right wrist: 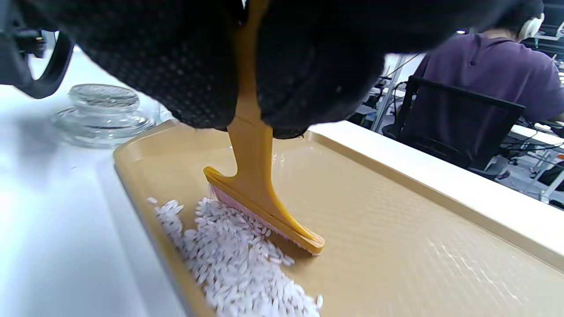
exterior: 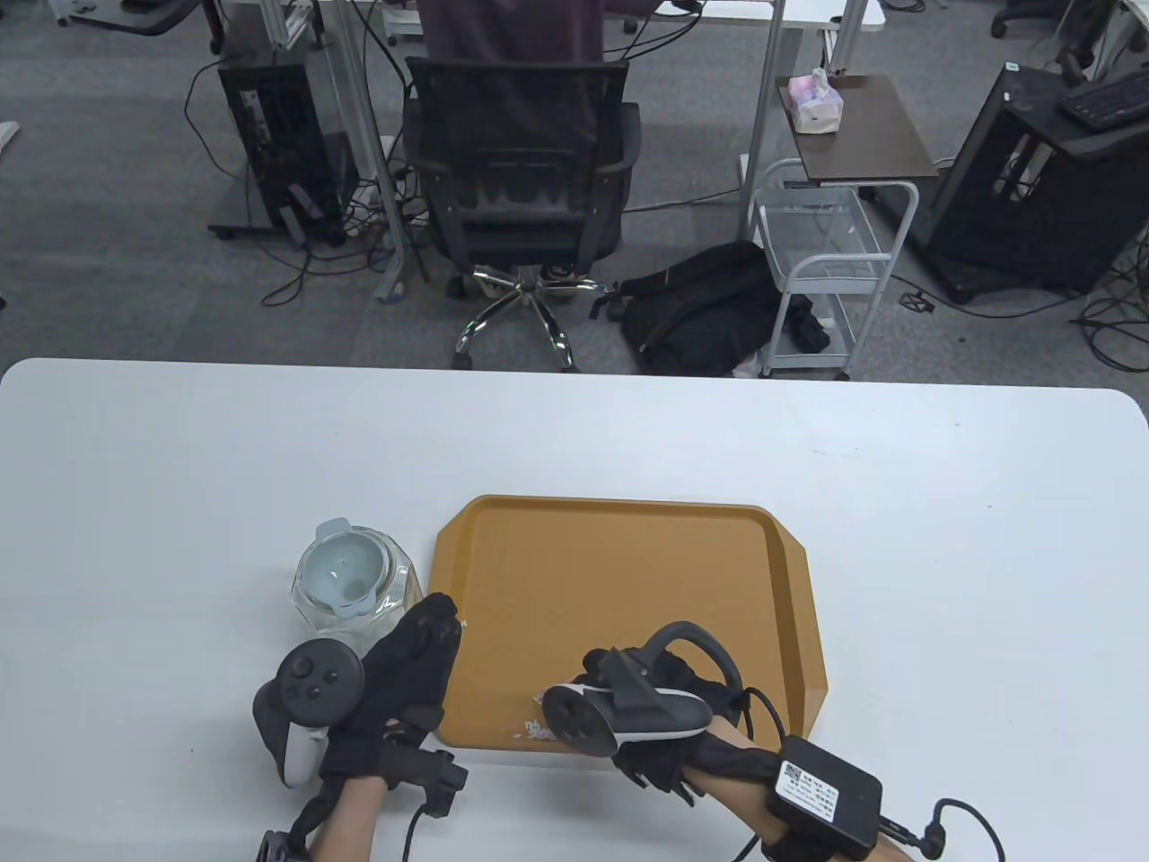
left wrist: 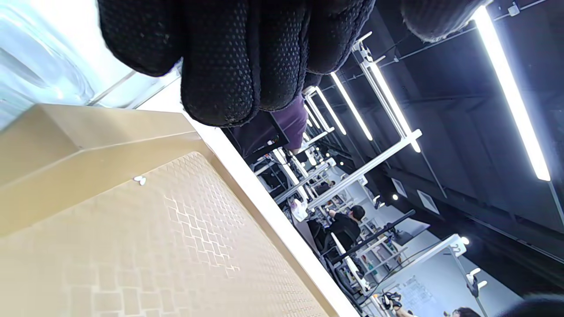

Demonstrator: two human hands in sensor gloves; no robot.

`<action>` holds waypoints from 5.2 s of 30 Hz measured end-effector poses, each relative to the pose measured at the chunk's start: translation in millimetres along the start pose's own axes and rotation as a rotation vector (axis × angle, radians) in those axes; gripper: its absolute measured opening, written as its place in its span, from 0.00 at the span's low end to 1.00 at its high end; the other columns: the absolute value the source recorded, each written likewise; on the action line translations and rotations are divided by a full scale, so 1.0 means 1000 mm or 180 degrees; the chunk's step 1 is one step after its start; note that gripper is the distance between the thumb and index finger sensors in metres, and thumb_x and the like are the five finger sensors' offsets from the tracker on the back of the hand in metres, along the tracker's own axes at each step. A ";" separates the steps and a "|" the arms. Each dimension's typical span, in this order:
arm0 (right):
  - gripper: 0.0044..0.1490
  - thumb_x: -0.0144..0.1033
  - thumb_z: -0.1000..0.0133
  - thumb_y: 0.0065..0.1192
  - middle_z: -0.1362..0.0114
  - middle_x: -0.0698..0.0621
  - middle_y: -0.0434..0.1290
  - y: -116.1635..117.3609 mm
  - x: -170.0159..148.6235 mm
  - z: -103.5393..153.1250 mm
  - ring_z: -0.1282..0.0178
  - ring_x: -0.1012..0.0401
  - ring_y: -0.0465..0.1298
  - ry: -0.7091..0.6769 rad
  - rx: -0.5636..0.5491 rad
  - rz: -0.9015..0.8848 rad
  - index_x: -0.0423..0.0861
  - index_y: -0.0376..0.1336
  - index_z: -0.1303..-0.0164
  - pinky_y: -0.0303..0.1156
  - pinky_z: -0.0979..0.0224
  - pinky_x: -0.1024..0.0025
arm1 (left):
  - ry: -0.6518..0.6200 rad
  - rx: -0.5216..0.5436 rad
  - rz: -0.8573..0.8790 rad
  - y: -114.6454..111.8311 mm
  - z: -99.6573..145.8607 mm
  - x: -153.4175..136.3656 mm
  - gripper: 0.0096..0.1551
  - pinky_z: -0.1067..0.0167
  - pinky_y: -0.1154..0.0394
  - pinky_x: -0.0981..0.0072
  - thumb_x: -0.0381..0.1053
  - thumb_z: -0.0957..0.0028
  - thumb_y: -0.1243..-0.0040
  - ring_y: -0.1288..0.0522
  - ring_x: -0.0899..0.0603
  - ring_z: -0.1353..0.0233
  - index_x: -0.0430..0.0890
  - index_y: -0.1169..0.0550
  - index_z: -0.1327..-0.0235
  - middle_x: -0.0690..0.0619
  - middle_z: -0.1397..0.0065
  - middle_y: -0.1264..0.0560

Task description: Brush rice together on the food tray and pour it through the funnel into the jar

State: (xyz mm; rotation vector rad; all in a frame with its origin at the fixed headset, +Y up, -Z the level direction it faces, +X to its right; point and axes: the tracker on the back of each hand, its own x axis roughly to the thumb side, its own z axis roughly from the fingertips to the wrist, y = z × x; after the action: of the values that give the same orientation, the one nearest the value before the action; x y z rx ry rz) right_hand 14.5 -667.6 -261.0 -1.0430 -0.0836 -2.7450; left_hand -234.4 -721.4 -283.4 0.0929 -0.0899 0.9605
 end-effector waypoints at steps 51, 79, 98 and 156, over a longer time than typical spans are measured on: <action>0.31 0.30 0.50 0.70 0.34 0.40 0.74 0.008 0.006 -0.022 0.48 0.51 0.80 0.0283 -0.0881 0.0266 0.42 0.71 0.34 0.81 0.50 0.61 | -0.0075 0.0099 -0.0195 0.009 0.001 0.002 0.36 0.40 0.26 0.40 0.67 0.46 0.49 0.16 0.38 0.41 0.46 0.25 0.33 0.42 0.34 0.19; 0.32 0.34 0.50 0.68 0.34 0.40 0.73 0.025 0.044 -0.052 0.57 0.55 0.80 0.0148 -0.0832 0.0323 0.42 0.70 0.34 0.80 0.62 0.68 | -0.0157 0.0056 -0.0231 0.014 -0.003 0.000 0.36 0.41 0.25 0.40 0.67 0.46 0.49 0.16 0.38 0.41 0.46 0.24 0.34 0.42 0.34 0.19; 0.33 0.41 0.51 0.71 0.52 0.45 0.84 -0.030 -0.012 0.023 0.70 0.56 0.82 0.1134 -0.0671 0.0458 0.46 0.71 0.34 0.80 0.70 0.69 | -0.0221 0.0058 -0.0261 0.014 0.001 0.005 0.36 0.40 0.26 0.40 0.67 0.46 0.49 0.16 0.38 0.41 0.46 0.25 0.33 0.42 0.33 0.19; 0.24 0.40 0.51 0.74 0.79 0.51 0.83 0.000 -0.003 0.028 0.88 0.62 0.79 0.1420 -0.0836 0.1038 0.42 0.77 0.48 0.76 0.84 0.70 | -0.0309 0.0117 -0.0236 0.020 0.004 0.009 0.36 0.40 0.26 0.40 0.67 0.46 0.49 0.16 0.38 0.41 0.46 0.25 0.33 0.42 0.34 0.19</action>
State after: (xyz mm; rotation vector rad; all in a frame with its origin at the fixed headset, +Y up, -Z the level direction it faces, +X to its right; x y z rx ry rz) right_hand 34.4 -663.3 -242.2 -0.4187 0.4796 -2.6494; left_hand -246.2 -703.3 -277.9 0.1756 -0.1573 0.8837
